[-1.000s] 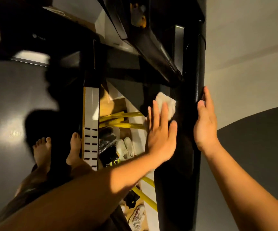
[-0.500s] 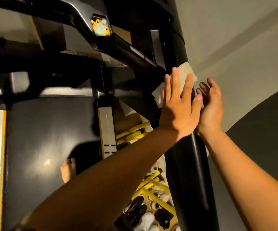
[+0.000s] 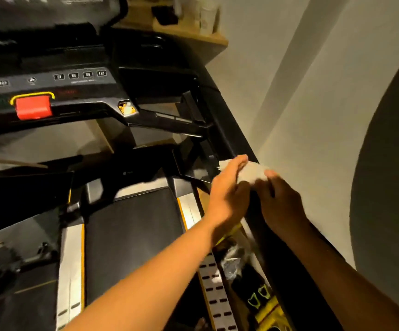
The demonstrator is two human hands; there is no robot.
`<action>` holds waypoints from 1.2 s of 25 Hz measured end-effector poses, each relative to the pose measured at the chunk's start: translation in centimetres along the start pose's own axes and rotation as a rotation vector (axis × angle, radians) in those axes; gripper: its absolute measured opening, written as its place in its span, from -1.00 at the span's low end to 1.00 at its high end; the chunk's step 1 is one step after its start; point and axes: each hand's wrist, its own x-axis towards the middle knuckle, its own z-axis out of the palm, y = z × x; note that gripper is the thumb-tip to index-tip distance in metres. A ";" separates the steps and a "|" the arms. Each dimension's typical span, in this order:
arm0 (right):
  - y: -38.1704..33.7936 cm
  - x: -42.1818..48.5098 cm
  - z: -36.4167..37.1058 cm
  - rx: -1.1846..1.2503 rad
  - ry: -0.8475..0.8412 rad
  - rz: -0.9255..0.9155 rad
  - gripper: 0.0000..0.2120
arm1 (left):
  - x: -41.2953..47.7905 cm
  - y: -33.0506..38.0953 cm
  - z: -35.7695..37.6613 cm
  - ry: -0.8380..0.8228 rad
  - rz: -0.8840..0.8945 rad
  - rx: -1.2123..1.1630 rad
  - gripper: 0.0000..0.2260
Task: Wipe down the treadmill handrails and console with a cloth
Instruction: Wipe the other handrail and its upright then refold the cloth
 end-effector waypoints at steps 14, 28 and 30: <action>-13.5 16.8 3.3 -0.304 -0.119 -0.315 -0.55 | 5.5 -0.4 -13.6 0.044 -0.068 0.504 -0.57; -26.5 14.5 10.0 -0.671 -0.620 -0.549 -0.60 | 6.6 -3.8 -20.8 0.284 -0.344 -0.189 -0.81; -26.8 15.6 11.4 -0.720 -0.675 -0.549 -0.65 | 6.4 -4.5 -20.9 0.272 -0.362 -0.170 -0.76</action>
